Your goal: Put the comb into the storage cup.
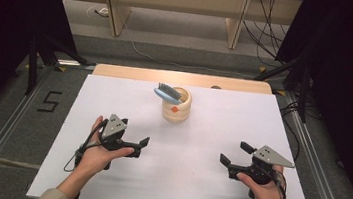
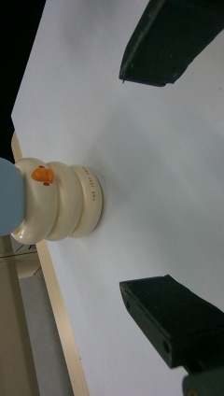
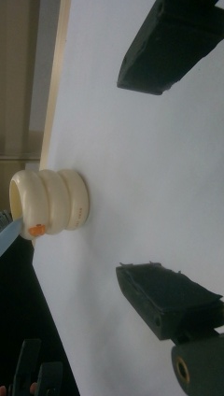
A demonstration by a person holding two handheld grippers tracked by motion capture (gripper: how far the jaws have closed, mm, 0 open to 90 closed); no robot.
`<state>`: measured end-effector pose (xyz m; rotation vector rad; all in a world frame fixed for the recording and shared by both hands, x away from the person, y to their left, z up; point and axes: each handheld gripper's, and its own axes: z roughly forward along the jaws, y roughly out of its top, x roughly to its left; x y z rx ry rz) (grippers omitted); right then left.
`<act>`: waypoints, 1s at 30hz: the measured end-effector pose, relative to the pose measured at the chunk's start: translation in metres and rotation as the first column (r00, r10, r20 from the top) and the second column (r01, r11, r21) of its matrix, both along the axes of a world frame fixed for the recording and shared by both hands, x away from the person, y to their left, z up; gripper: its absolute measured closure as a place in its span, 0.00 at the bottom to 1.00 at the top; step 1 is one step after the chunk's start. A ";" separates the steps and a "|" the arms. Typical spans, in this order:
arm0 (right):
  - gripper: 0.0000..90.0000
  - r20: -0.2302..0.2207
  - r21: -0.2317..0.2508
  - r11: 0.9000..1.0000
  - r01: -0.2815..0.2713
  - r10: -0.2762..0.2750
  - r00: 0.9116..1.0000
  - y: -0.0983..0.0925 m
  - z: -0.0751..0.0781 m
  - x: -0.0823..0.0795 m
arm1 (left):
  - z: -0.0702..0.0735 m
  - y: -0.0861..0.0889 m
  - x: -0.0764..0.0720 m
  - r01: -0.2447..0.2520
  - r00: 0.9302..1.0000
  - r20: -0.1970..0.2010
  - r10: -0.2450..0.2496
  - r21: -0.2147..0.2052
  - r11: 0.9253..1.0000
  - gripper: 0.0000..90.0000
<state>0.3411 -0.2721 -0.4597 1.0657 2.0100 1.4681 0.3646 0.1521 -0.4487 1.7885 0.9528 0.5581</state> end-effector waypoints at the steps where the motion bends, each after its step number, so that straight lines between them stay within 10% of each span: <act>1: 0.11 0.000 0.000 1.000 0.000 0.000 1.000 0.000 0.000 0.000 | -0.001 0.000 0.000 0.003 1.000 0.000 -0.003 0.001 1.000 0.01; 30: 0.11 0.018 -0.050 0.999 -0.017 0.018 1.000 -0.006 0.002 -0.005 | -0.017 0.029 -0.012 0.036 0.999 0.000 -0.036 0.015 0.999 0.04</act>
